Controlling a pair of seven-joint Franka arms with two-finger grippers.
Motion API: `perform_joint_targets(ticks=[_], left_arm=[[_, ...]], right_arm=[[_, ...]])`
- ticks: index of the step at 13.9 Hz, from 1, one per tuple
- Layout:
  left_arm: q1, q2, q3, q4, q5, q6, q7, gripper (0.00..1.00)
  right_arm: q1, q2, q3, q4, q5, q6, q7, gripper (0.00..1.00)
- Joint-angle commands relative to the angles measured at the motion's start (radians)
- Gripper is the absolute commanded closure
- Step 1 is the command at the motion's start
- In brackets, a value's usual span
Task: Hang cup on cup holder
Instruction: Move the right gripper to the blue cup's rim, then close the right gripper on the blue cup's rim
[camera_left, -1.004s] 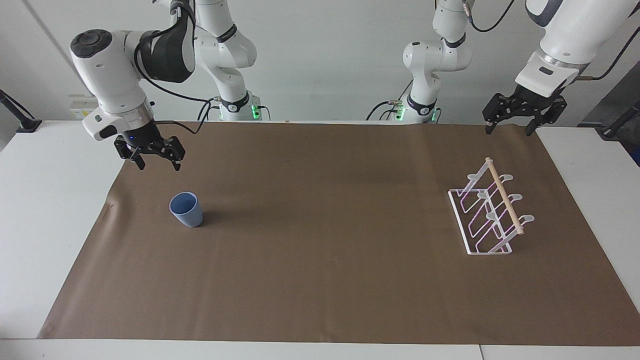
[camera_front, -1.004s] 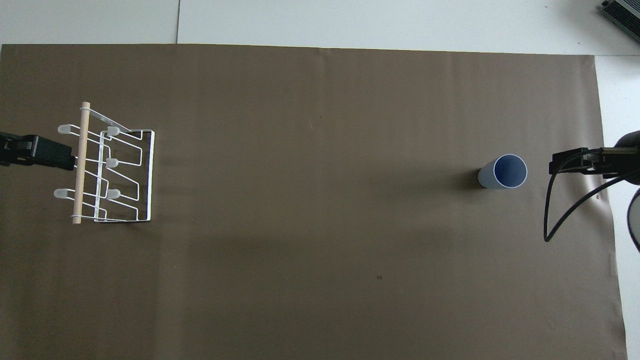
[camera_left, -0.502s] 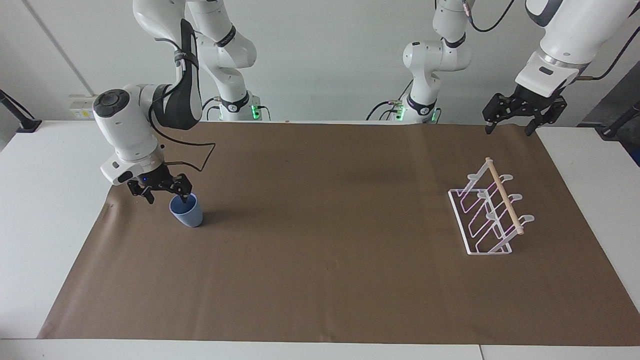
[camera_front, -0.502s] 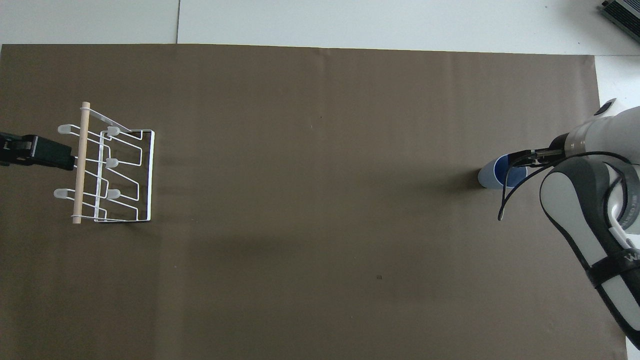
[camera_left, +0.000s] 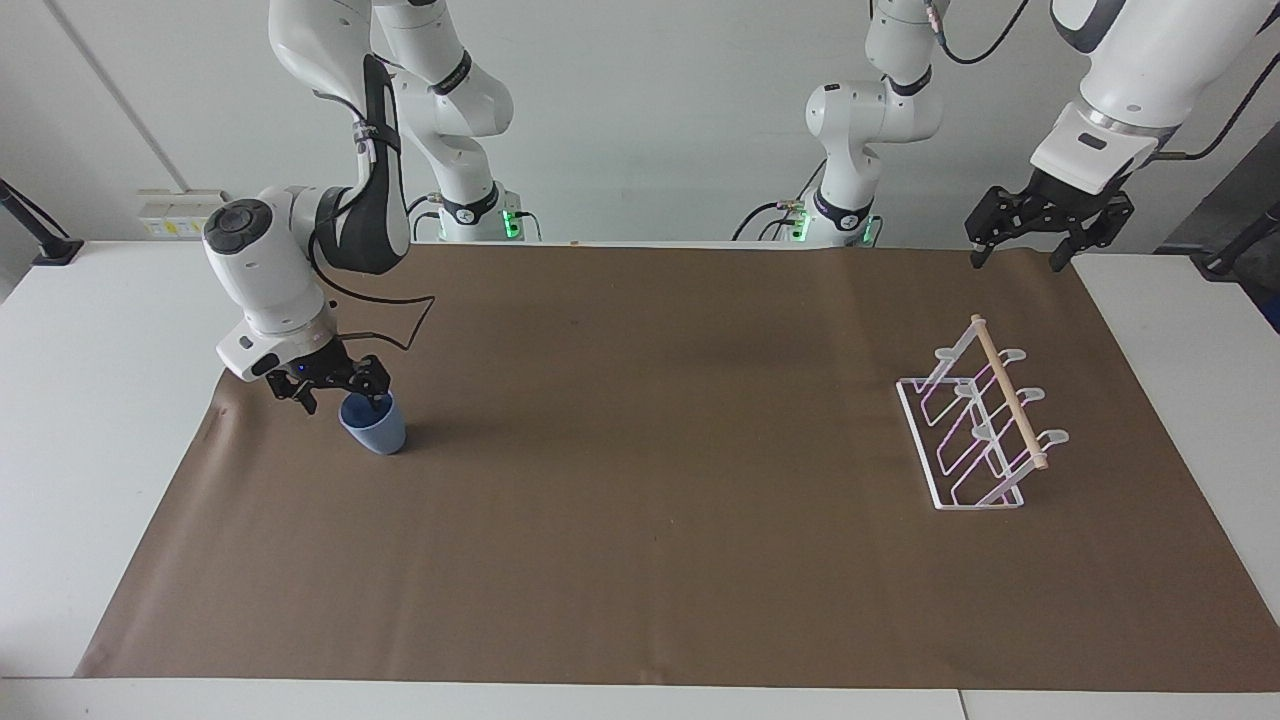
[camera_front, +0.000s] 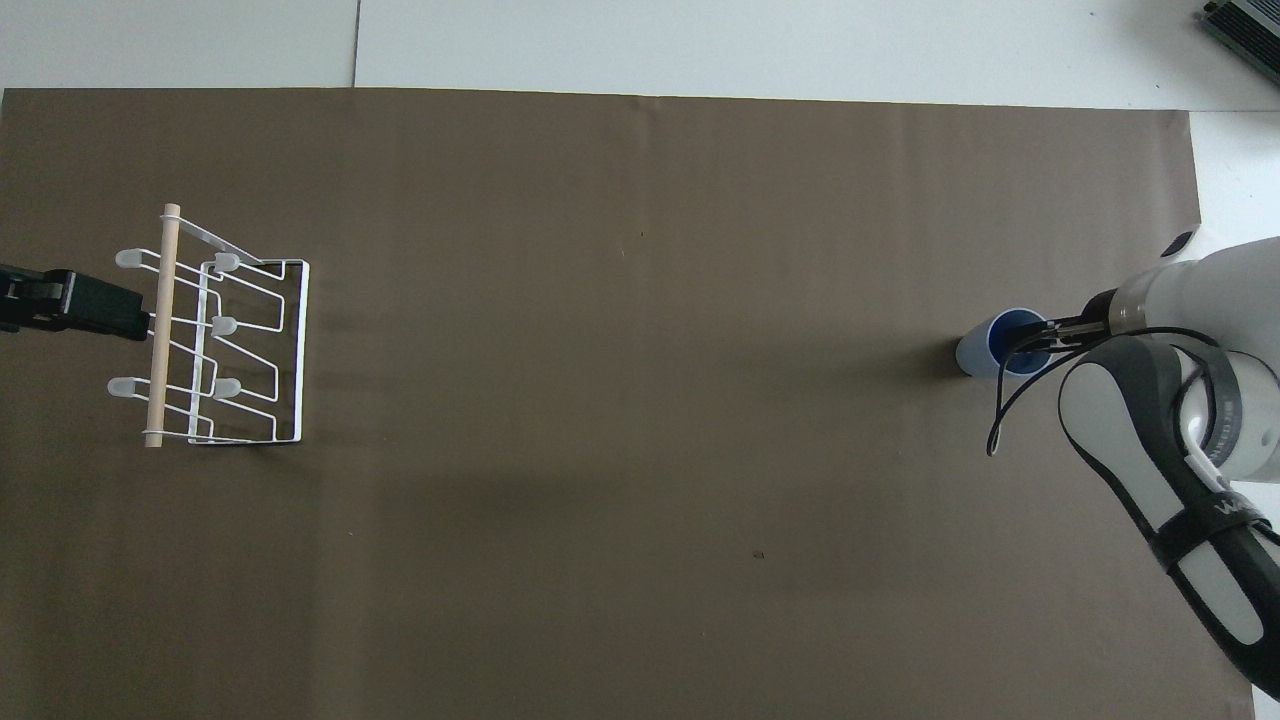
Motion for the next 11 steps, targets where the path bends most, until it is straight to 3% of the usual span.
perform_joint_targets(ticks=[1,2,3,8,11], left_arm=[[-0.006,-0.025,0.006,-0.029,-0.006,0.013,-0.014,0.0],[-0.006,-0.025,0.006,-0.03,-0.006,0.013,-0.014,0.0],[-0.007,-0.026,0.006,-0.032,-0.006,0.013,-0.014,0.0],[-0.007,-0.026,0.006,-0.032,-0.006,0.015,-0.014,0.0],[-0.007,-0.026,0.006,-0.033,-0.006,0.015,-0.014,0.0]], right_arm=[[-0.018,0.0,0.008,-0.019,0.005,0.034,-0.032,0.0],[-0.018,0.0,0.008,-0.02,0.005,0.035,-0.032,0.0],[-0.018,0.005,0.008,-0.02,0.005,0.035,-0.032,0.11],[-0.016,0.01,0.008,-0.02,0.005,0.035,-0.022,1.0],[-0.015,0.011,0.008,-0.019,0.005,0.034,-0.002,1.0]])
